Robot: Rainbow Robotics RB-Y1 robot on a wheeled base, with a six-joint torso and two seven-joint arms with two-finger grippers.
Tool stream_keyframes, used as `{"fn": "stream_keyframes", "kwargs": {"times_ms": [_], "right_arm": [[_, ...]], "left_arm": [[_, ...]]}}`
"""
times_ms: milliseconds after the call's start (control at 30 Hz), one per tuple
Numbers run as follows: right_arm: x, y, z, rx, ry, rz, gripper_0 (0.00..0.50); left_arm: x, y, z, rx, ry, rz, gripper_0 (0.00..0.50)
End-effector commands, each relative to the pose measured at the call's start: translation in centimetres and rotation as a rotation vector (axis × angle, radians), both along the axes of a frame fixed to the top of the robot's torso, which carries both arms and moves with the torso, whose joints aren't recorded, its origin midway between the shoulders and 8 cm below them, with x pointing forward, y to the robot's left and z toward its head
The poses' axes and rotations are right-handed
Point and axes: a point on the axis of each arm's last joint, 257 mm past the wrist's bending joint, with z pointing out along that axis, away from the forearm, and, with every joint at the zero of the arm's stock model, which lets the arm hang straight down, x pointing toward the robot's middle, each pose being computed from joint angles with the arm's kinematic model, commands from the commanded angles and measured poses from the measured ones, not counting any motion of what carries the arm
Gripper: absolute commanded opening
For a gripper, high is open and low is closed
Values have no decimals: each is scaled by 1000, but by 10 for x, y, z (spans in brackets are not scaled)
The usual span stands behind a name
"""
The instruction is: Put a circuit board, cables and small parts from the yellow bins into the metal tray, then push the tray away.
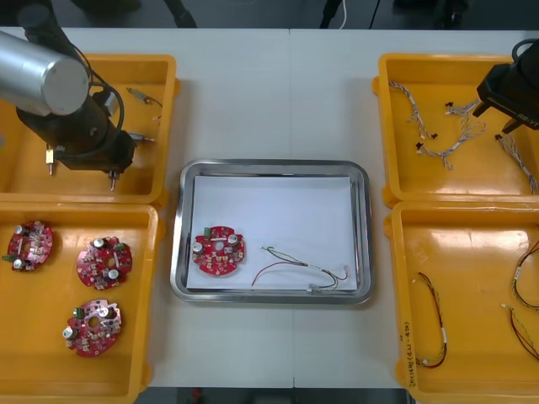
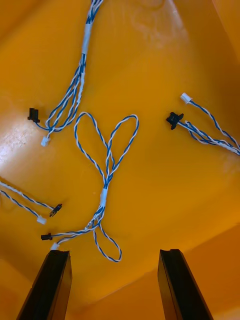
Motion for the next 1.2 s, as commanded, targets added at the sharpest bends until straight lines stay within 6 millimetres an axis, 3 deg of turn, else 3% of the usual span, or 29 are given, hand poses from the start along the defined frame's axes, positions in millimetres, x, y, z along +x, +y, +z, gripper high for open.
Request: {"fn": "stream_keyframes", "kwargs": {"times_ms": [33,467,800,1200], "right_arm": [[20,13,24,32,-64,-43,500],[44,21,7,101,-116,-131,500],[54,23,-2,108,-116,-152,500],[54,26,-33,100,-90,-164,500]], "left_arm": [[15,-15,58,-39,-55,-41,0],[-10,-10,110,-31,-53,-43,0],[-34,-11,130,-15,-84,-50,0],[-46,-51,133,-72,-173,-12,0]]}}
